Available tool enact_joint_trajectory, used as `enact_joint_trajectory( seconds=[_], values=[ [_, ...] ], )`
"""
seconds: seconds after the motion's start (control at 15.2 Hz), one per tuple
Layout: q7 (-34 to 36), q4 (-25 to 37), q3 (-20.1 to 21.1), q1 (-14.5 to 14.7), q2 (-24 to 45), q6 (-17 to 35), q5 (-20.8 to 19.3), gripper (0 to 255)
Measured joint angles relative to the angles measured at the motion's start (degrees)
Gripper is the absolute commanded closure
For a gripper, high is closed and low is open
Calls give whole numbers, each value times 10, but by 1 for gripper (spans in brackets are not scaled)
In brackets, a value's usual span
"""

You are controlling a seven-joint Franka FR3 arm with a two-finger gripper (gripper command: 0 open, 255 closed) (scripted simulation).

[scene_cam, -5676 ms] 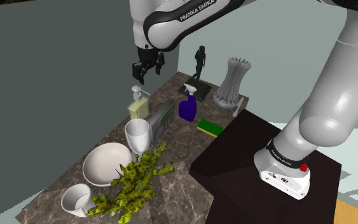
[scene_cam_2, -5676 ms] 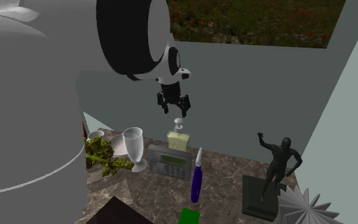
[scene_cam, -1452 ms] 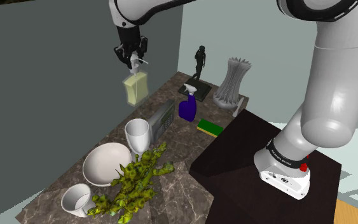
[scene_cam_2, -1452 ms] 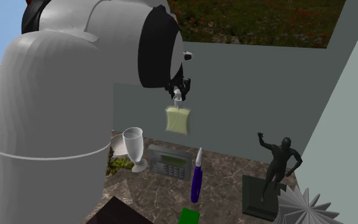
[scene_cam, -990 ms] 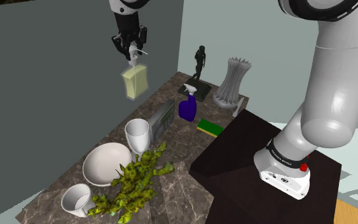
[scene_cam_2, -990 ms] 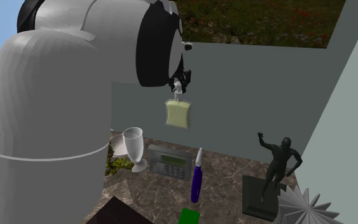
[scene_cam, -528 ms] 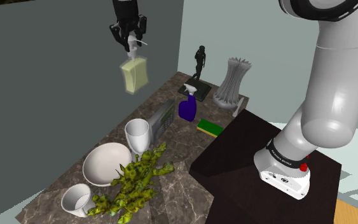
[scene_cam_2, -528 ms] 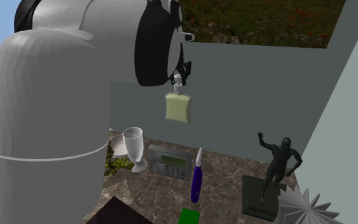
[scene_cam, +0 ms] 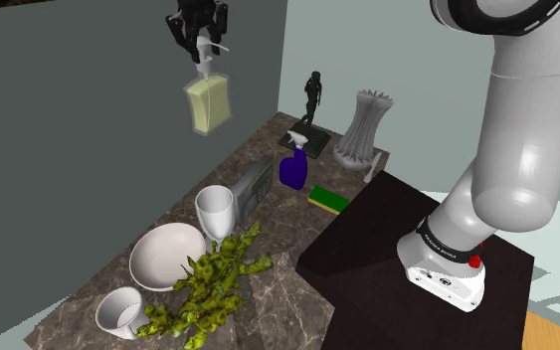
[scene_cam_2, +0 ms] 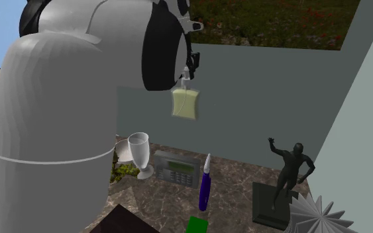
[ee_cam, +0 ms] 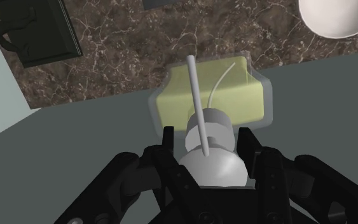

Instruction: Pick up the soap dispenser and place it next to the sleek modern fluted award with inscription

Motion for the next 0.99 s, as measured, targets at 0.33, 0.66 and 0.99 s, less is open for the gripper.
enact_joint_trajectory(
  seconds=[0.33,0.66,0.99],
  values=[
    [-6,53,0,8,9,-43,-3,255],
    [-13,128,-2,22,32,-96,-10,255],
    [-25,261,-9,52,86,-171,-28,255]
  ],
)
